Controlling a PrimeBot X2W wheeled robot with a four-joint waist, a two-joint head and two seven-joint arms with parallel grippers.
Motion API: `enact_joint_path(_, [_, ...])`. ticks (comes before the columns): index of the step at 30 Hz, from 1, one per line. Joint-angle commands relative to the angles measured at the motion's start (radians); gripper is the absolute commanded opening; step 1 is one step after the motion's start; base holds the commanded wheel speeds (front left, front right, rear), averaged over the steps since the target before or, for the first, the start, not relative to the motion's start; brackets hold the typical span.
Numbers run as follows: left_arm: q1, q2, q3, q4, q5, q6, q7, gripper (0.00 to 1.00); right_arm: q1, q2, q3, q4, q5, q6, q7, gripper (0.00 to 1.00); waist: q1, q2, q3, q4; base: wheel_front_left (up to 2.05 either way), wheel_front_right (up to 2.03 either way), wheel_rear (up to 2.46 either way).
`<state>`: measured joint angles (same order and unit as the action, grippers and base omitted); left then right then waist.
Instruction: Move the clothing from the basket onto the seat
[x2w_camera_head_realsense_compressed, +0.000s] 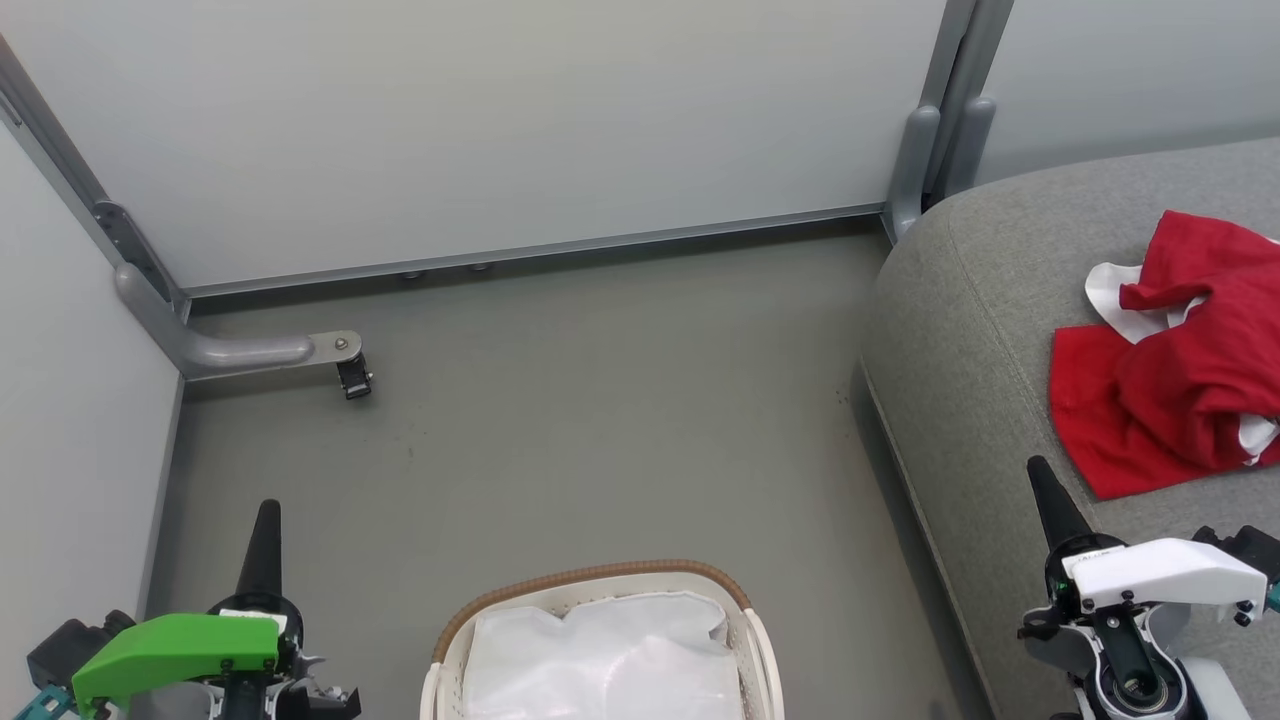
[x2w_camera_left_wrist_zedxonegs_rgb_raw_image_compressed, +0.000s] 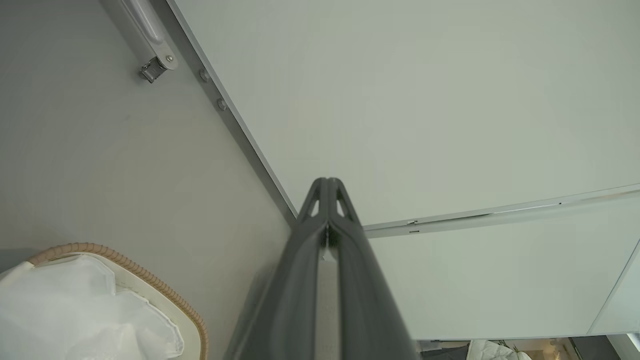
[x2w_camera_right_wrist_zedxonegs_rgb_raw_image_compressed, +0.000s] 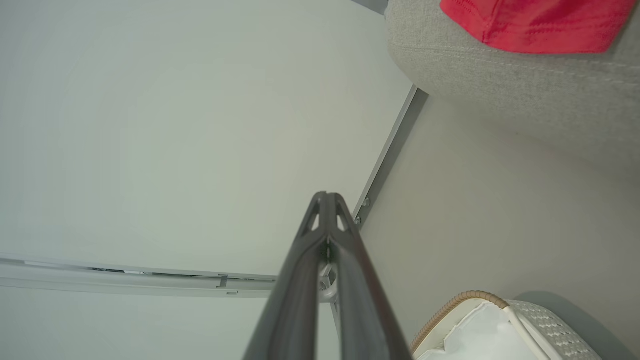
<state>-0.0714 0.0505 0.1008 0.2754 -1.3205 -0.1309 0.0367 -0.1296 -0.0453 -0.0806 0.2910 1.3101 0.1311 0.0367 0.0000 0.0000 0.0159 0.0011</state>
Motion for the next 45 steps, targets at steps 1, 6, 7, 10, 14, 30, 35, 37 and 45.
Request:
enact_joint_path(1, [-0.021,0.001,0.006,-0.009,-0.026,0.0,0.007,0.0,0.009,-0.006,-0.005,-0.012,0.026,0.0,0.009,0.0,0.0,0.0,0.0,0.0,0.0,0.0,0.0])
enact_joint_path(6, [-0.026,0.001,0.007,-0.012,-0.065,0.0,0.018,0.0,0.012,-0.006,-0.01,-0.018,0.066,0.0,0.02,0.0,0.0,0.0,-0.002,0.0,0.0,0.0,0.0])
enact_joint_path(7, [-0.028,0.001,0.008,-0.013,-0.074,0.0,0.021,0.0,0.013,-0.006,-0.011,-0.019,0.076,0.0,0.021,0.0,0.0,0.0,-0.002,0.0,0.0,0.0,0.0])
enact_joint_path(10, [-0.03,0.001,0.008,-0.015,-0.099,0.0,0.027,0.0,0.015,-0.006,-0.014,-0.022,0.101,0.0,0.028,0.0,0.0,0.0,-0.003,0.0,0.0,0.0,0.0])
enact_joint_path(14, [-0.031,0.001,0.01,-0.018,-0.127,0.0,0.035,0.0,0.016,-0.007,-0.017,-0.026,0.131,0.0,0.036,0.0,0.0,0.0,-0.005,0.0,0.0,0.0,0.0])
enact_joint_path(30, [-0.04,0.0,0.014,-0.029,-0.238,0.0,0.067,0.0,0.023,-0.007,-0.03,-0.041,0.248,-0.001,0.066,0.0,0.0,0.0,-0.01,-0.001,0.0,0.0,0.0])
enact_joint_path(35, [-0.044,0.0,0.015,-0.031,-0.271,0.0,0.075,0.0,0.024,-0.007,-0.033,-0.046,0.281,-0.001,0.075,0.0,0.0,0.0,-0.011,-0.001,0.0,0.0,0.0])
enact_joint_path(37, [-0.045,0.0,0.015,-0.032,-0.285,0.0,0.077,0.0,0.026,-0.007,-0.035,-0.048,0.294,-0.001,0.078,0.0,0.0,0.0,-0.012,-0.001,0.0,0.0,0.0])
enact_joint_path(45, [-0.043,0.0,0.015,-0.032,-0.294,0.0,0.081,0.0,0.027,-0.008,-0.036,-0.049,0.304,-0.001,0.08,0.0,0.0,0.0,-0.013,-0.001,0.0,0.0,0.0])
